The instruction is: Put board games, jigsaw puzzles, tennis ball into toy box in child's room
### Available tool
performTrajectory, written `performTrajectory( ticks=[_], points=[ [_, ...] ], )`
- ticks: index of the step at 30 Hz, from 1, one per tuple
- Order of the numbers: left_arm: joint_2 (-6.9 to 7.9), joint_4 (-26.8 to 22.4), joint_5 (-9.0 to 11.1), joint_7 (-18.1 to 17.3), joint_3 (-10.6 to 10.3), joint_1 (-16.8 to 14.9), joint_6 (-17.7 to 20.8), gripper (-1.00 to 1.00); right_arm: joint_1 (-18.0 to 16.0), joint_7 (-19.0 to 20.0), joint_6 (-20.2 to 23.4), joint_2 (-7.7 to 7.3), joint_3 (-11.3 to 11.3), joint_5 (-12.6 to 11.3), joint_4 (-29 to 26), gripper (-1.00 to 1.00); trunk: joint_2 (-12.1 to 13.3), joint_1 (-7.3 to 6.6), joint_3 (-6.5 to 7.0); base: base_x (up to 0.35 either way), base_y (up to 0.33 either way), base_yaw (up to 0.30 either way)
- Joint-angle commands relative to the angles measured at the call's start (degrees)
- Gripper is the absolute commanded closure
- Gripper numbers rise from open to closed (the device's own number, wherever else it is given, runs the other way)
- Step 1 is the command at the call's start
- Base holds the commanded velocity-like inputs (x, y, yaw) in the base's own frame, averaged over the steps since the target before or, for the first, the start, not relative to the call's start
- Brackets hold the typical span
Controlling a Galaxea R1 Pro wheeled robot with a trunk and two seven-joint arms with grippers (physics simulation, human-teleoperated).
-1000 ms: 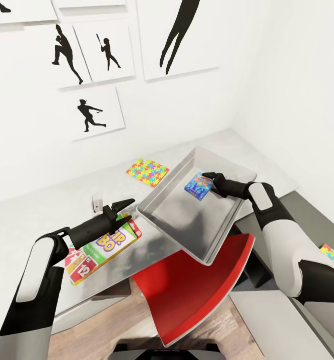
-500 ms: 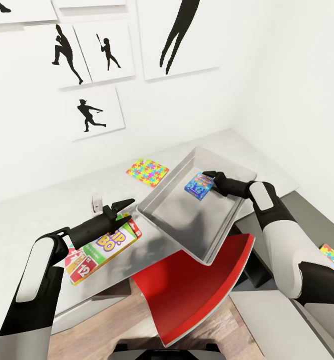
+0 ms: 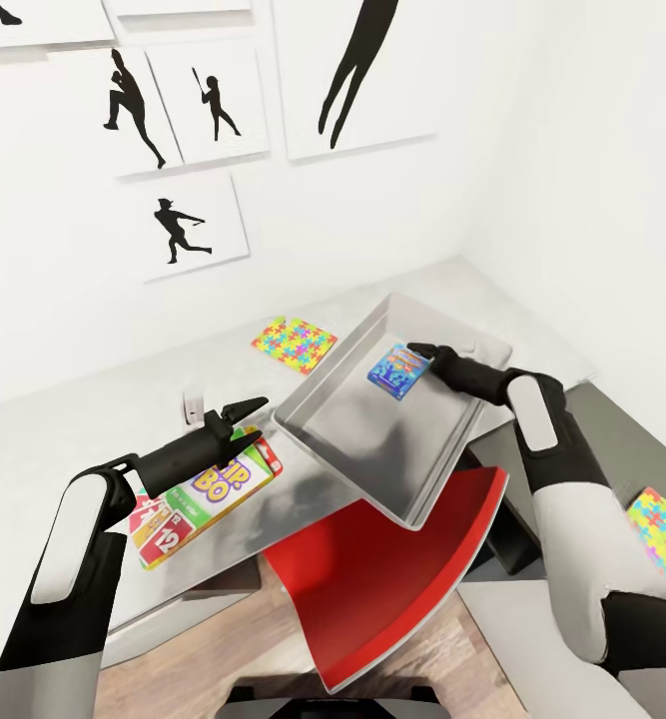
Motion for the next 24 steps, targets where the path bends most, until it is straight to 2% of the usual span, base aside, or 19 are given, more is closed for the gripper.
performTrajectory(
  ticks=[1,7,20,24],
  points=[
    [-0.01,-0.04,0.6,0.58,0.05,-0.04,0.22,-1.0,-0.01,0.36,0.3,0.02,-0.12,0.32,-0.07,-1.0,-0.09,0.03,-0.08,0.0,0.0,0.0],
    [0.01,-0.03,0.6,0.58,0.1,0.0,0.21,-1.0,3.76,0.17,0.33,0.02,1.66,0.36,-8.94,-1.0,-0.09,0.03,-0.08,0.0,0.0,0.0],
    [0.02,-0.05,0.6,0.46,0.45,0.55,0.1,-1.0,7.52,0.14,0.47,-0.31,3.26,0.38,-18.19,-1.0,-0.09,0.03,-0.08,0.0,0.0,0.0],
    [0.11,-0.08,0.6,-0.79,0.66,1.13,0.12,-1.0,9.24,0.15,0.56,-0.48,3.45,0.38,-22.02,-1.0,-0.09,0.03,-0.08,0.0,0.0,0.0]
  ],
)
